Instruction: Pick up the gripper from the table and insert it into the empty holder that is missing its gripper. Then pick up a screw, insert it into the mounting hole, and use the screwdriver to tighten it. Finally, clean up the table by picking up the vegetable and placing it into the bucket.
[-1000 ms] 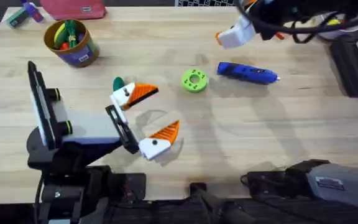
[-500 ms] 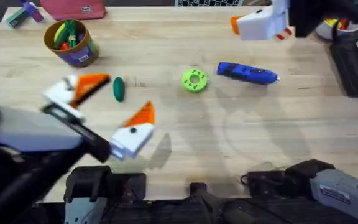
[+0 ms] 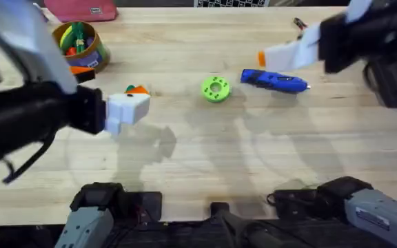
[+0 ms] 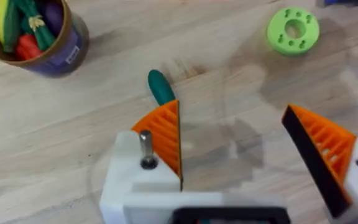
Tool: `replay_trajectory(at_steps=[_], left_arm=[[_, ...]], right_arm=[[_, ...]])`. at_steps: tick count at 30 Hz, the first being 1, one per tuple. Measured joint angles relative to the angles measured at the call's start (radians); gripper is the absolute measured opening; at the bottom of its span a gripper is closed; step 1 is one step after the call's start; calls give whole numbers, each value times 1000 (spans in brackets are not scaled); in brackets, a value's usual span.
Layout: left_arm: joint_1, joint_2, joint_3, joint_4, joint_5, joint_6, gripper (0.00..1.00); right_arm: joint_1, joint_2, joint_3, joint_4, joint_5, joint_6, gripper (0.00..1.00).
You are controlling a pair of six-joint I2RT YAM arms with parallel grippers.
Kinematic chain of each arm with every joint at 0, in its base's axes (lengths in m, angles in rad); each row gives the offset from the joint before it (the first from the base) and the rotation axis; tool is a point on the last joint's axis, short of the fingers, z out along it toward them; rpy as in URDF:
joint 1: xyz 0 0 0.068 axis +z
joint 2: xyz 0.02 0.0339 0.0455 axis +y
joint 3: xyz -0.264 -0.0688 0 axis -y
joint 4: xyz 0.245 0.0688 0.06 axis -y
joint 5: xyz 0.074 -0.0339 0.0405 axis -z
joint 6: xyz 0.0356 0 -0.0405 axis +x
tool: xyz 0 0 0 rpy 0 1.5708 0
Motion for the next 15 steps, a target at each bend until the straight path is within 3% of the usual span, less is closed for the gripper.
replay_trajectory(at_steps=[7,10,15], left_arm=[[0,118,0,61,-48,-26,985],[0,188,15,34,-129,-86,985],[0,418,58,27,-215,-170,985]], right_arm=[[0,-57,-194,54,-2,58,994],[0,-64,-212,53,-2,66,994],[0,-64,-212,45,-2,71,994]])
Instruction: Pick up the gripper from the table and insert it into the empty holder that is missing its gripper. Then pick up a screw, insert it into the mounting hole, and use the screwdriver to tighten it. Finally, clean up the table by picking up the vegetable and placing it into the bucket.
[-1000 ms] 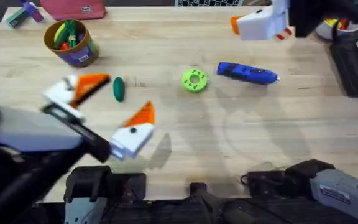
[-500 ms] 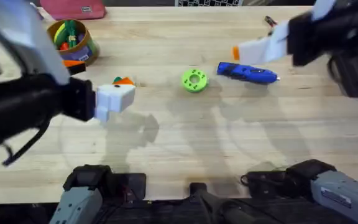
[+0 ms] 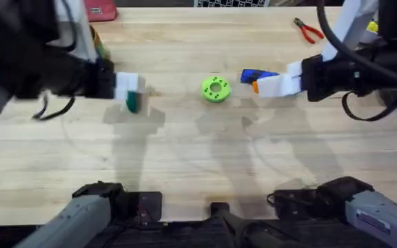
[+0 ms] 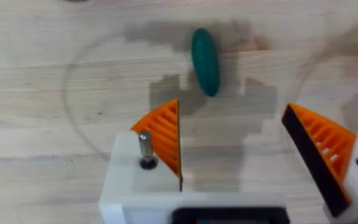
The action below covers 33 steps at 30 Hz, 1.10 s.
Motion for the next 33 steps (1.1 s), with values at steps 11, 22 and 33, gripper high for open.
replay_trajectory(at_steps=[11,22,33], left_arm=[[28,412,14,109,-47,-103,985],[46,593,16,201,12,-120,985],[51,608,31,221,3,-130,317]], right_arm=[[0,0,0,-25,0,4,994],[0,0,-1,-24,0,4,994],[0,0,-1,-24,0,7,994]])
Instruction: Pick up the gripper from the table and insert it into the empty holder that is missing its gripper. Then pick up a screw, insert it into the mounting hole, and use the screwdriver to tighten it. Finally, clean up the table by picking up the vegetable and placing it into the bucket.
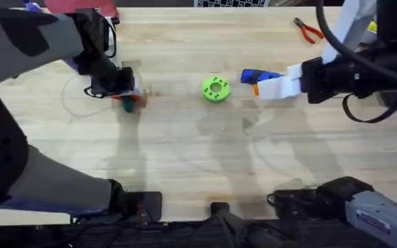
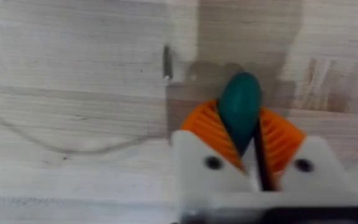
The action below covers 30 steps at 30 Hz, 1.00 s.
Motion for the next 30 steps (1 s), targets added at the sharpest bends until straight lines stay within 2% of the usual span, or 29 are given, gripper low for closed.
replay_trajectory(at_steps=[2,3,13,18,24,30], left_arm=[[0,0,3,1,1,3,48],[0,0,4,1,2,3,24],[0,-5,7,-15,27,-15,28],[-2,-83,30,-105,57,-20,28],[22,-261,179,-224,62,-20,28],[79,-358,308,-268,-1,-19,28]], right_arm=[[0,0,0,0,0,0,994],[0,0,0,0,0,0,994],[0,0,0,0,0,0,994],[0,0,0,0,0,0,994],[0,0,0,0,0,0,994],[0,0,0,0,0,0,994]])
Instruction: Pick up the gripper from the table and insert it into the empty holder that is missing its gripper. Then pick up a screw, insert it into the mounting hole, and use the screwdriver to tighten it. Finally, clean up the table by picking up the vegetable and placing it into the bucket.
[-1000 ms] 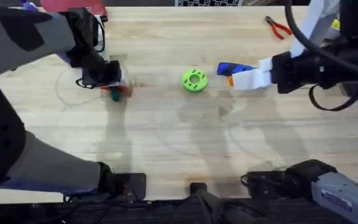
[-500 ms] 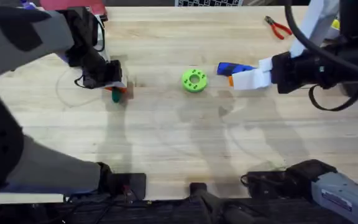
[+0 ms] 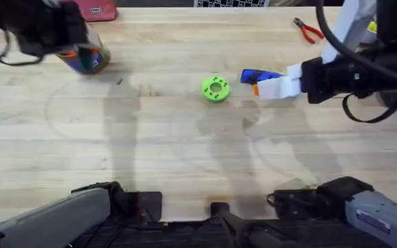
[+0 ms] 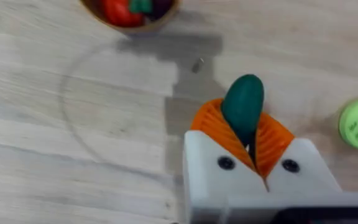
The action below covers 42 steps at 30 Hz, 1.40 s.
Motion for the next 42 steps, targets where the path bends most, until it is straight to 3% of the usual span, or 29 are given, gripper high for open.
replay_trajectory(at_steps=[14,22,27,28,33,35,42], left_arm=[[155,70,35,281,-83,53,28],[162,265,35,451,-78,57,28],[162,372,35,494,-78,58,32],[162,382,35,498,-78,65,113],[162,382,35,504,-78,65,904],[162,380,35,489,-78,60,978],[156,303,35,376,-79,20,989]], right_arm=[[0,0,0,0,0,0,993],[0,12,0,0,-1,0,994],[0,24,0,1,-3,0,994],[0,24,0,2,-4,0,994],[0,24,0,2,-4,0,993],[0,24,0,2,-4,0,994],[0,24,0,1,-4,0,994]])
